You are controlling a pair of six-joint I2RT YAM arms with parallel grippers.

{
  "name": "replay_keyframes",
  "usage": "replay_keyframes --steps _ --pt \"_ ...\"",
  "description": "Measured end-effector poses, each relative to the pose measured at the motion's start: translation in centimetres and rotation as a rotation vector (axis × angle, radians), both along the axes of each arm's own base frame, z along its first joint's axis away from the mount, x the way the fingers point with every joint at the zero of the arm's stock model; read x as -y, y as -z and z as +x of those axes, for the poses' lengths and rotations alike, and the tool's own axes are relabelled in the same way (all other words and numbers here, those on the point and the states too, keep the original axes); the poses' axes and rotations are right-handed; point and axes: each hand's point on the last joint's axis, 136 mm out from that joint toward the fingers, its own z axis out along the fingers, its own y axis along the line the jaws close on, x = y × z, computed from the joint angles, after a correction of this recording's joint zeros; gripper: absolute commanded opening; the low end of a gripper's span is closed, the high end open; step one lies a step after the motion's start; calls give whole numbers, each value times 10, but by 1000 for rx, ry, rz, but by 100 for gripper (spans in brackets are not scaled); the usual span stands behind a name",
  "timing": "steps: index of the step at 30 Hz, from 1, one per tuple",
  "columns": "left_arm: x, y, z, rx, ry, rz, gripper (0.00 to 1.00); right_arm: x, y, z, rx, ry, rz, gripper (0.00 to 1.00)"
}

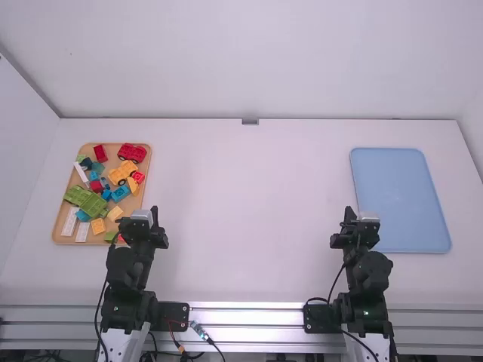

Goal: Assemble lego blocks to make yellow taxi

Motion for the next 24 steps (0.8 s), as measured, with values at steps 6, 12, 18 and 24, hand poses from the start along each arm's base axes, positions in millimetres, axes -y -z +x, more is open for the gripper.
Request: replay_keyframes --steps 6,12,18,24 --pt "5 -3 2 7 18 4 6 -7 7 0 -36 -30 16 5" --pt "9 -11 2 -11 36 5 10 -12 14 -2 -106 -53 51 9" --pt "8 -31 4 13 29 6 16 -24 18 -5 -167 -101 51 14" --pt "8 -49 7 24 31 28 23 -29 11 -6 -192 -121 21 18"
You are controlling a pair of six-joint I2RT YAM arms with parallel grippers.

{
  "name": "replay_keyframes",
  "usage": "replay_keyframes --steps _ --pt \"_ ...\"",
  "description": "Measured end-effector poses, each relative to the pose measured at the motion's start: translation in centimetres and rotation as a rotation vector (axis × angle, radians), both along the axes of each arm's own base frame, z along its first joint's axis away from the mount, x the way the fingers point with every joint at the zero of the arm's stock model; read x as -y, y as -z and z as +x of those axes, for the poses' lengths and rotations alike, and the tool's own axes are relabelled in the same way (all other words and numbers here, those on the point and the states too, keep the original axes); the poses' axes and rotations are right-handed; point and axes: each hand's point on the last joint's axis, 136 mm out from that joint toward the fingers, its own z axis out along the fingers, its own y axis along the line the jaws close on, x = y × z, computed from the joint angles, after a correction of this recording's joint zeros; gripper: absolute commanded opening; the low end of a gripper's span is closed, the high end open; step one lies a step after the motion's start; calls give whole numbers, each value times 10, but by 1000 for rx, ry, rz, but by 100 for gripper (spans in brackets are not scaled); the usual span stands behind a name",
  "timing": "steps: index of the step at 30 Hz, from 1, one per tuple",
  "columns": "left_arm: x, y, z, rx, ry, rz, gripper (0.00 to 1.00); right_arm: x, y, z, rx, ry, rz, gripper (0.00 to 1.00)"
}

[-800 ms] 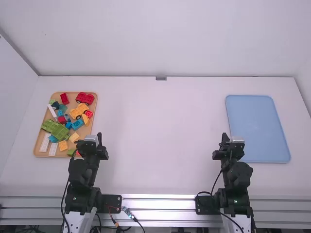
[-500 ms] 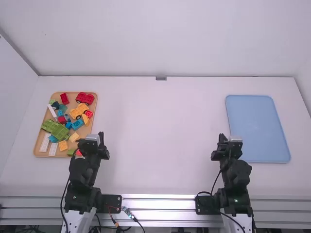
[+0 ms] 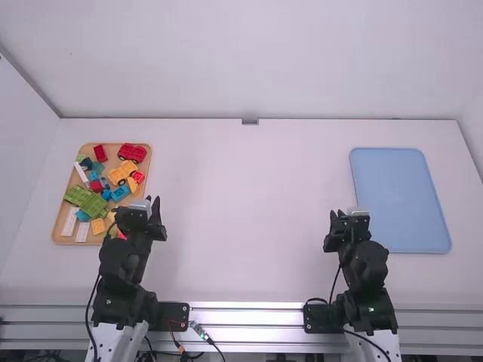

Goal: Assemble lego blocks to make yellow taxi

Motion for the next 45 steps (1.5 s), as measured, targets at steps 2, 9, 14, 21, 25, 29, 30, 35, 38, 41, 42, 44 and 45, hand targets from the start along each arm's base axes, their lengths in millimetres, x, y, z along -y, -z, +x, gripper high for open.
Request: replay_keyframes --steps 2,9,14,21,25,29,30,35,38,41,42,44,45 --pt "0 -12 2 20 0 2 25 -2 -2 0 -4 -8 -7 20" --pt "0 -51 9 73 0 -14 36 -3 -28 6 45 4 19 25" --pt "1 -59 18 51 -1 -31 44 -6 -48 11 79 0 28 30" --pt "2 -23 35 -88 -7 -58 58 -17 -64 16 65 -44 -3 40" --pt "2 -2 42 -167 -12 -69 65 -20 -77 21 59 -52 -9 46" --pt "1 26 47 -269 -28 -82 72 -25 -98 30 62 -63 -9 55" --pt "0 28 47 -280 -34 -88 73 -25 -101 31 63 -64 -8 56" --pt "-10 57 43 -390 -112 -128 82 -29 -121 47 63 -66 -8 67" --pt "-12 61 41 -418 -131 -141 85 -31 -114 55 33 -66 -14 72" --pt "-14 58 44 -433 -146 -144 89 -33 -98 63 -21 -69 -24 77" --pt "-14 57 45 -438 -150 -145 90 -33 -92 66 -39 -67 -27 79" --pt "-15 56 47 -445 -155 -146 92 -34 -84 70 -67 -66 -33 81" --pt "-15 56 49 -450 -157 -150 93 -35 -80 71 -80 -69 -35 83"
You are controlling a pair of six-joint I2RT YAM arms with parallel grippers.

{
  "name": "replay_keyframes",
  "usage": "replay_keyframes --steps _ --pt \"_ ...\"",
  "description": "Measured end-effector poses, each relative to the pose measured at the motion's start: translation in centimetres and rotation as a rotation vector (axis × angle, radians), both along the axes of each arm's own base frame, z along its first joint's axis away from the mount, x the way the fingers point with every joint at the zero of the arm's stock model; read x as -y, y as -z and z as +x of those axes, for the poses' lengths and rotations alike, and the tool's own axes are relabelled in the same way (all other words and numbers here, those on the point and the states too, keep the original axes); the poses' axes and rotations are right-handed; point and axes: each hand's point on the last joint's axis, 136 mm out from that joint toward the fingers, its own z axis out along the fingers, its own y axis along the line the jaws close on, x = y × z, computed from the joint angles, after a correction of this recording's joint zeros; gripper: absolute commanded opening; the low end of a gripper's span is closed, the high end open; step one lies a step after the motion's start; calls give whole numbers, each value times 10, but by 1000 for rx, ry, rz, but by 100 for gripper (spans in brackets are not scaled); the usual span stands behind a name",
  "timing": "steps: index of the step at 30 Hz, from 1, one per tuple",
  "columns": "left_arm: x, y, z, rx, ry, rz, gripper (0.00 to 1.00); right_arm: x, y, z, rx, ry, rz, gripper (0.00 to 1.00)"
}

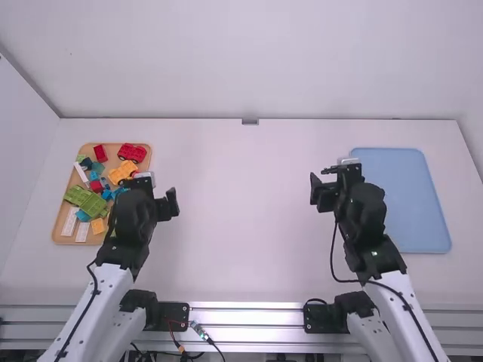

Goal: Assemble lego blocks to make yellow taxi

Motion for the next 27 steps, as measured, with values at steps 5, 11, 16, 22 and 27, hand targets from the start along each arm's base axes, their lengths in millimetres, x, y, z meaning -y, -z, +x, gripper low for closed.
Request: replay_keyframes --steps 5,11,16,22,27 --pt "-3 4 5 -42 -23 2 99 -1 25 4 -89 0 -19 90" --pt "-10 6 12 -107 -64 17 99 -1 47 6 -191 1 -42 96" --pt "-12 3 21 -157 -78 29 99 -2 48 12 -221 0 -50 99" --pt "-26 2 21 -223 -156 67 99 -3 61 12 -265 -2 -58 99" --pt "-34 3 19 -245 -204 93 99 -3 61 12 -264 1 -57 99"
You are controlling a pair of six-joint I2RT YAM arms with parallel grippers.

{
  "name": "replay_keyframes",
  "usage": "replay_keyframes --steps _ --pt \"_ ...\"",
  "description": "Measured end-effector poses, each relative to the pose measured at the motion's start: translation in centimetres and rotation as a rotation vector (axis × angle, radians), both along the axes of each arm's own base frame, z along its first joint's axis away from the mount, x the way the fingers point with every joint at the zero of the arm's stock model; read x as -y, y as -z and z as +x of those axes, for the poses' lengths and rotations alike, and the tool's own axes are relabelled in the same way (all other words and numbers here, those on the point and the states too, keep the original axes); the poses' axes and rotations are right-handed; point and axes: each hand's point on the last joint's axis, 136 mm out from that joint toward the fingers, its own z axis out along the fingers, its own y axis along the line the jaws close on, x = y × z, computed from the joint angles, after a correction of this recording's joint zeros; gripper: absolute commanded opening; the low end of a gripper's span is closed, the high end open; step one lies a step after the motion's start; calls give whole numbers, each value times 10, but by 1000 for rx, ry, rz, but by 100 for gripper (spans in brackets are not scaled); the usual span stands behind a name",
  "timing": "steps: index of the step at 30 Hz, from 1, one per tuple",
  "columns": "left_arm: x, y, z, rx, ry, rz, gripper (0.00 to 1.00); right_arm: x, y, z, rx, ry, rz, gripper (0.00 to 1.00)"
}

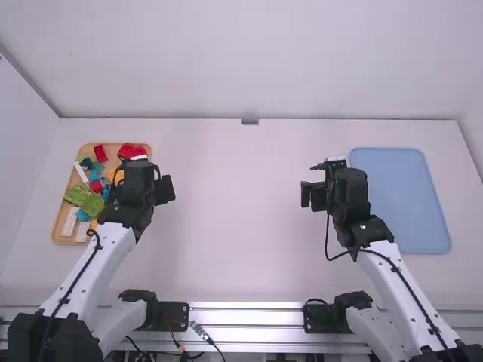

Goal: Assemble lego blocks to make yellow taxi

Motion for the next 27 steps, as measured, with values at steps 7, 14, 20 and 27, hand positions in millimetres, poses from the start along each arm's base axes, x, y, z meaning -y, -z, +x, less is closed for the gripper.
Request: replay_keyframes --steps 7,14,20,27 --pt "-20 0 3 -12 -62 5 99 -1 0 0 -1 -2 3 99" --pt "-60 -6 10 -24 -162 8 99 -1 0 0 -1 -2 3 99" --pt "-77 -9 30 -41 -132 -28 99 -1 0 0 -4 12 23 99" --pt "-107 -2 54 -128 -100 -43 99 -8 -6 3 14 -3 69 99"
